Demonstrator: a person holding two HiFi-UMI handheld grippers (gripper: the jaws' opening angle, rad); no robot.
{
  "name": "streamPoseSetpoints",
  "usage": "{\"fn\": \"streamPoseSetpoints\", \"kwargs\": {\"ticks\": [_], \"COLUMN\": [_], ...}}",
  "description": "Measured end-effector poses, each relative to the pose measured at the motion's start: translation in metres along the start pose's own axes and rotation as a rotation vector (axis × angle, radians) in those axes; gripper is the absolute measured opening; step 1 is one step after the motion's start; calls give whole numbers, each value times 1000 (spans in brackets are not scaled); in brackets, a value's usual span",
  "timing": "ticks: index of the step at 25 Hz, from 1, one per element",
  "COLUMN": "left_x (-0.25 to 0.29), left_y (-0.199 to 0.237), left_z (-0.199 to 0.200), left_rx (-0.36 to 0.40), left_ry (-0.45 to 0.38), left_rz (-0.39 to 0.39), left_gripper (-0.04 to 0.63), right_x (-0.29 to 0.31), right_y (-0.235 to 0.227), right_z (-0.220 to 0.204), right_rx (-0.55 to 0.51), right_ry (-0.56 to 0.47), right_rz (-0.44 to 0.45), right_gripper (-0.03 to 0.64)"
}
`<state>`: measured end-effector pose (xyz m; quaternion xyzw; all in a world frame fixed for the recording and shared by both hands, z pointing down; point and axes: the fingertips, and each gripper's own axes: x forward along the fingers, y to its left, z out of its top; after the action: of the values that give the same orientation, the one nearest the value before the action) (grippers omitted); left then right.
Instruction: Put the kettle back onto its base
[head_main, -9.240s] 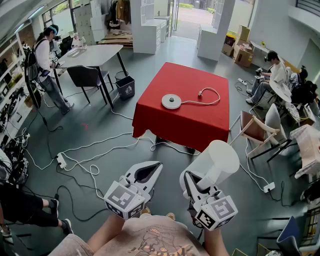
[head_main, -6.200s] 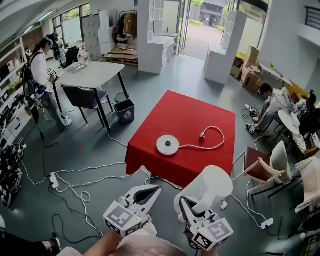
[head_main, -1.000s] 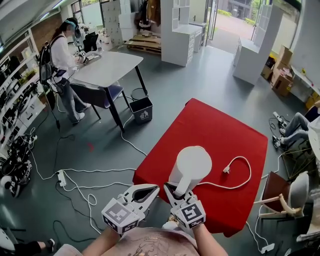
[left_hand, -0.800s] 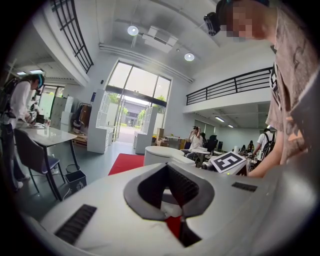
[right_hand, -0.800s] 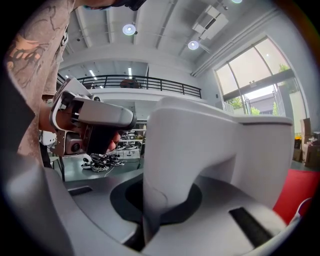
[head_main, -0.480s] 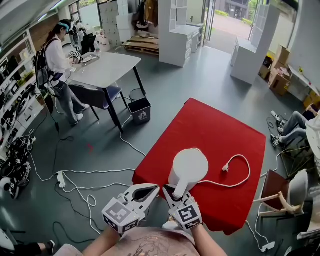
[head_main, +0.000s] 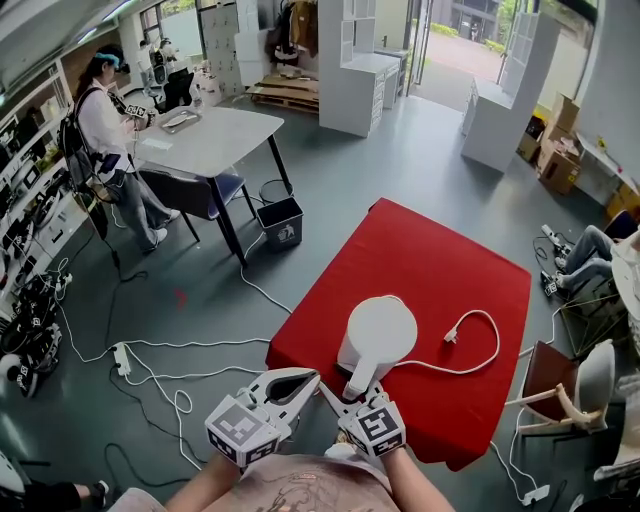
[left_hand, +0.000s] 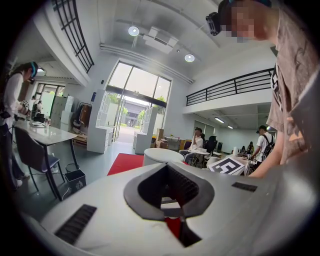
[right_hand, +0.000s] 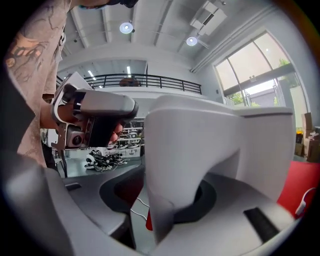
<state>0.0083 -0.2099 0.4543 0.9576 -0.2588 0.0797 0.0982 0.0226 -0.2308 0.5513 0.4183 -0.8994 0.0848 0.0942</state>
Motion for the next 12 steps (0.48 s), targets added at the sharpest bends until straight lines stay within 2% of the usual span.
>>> {"fn": "streamPoseSetpoints", "kwargs": {"ticks": [6,12], "left_x": [-1,0], "left_y": [-4,-12], "left_z": [-1,-3], "left_rx": [3,3], "left_ry": [-1,2], "left_rz": [-7,-24], "left_gripper": [-11,-11], "right_x": [-1,-16], "right_y": [1,-6], "right_z": [-3,-5], "right_rx": [-32,-37], "right_ry": [28,29], "right_rz": [-4,-48], "right_gripper": [212,210]}}
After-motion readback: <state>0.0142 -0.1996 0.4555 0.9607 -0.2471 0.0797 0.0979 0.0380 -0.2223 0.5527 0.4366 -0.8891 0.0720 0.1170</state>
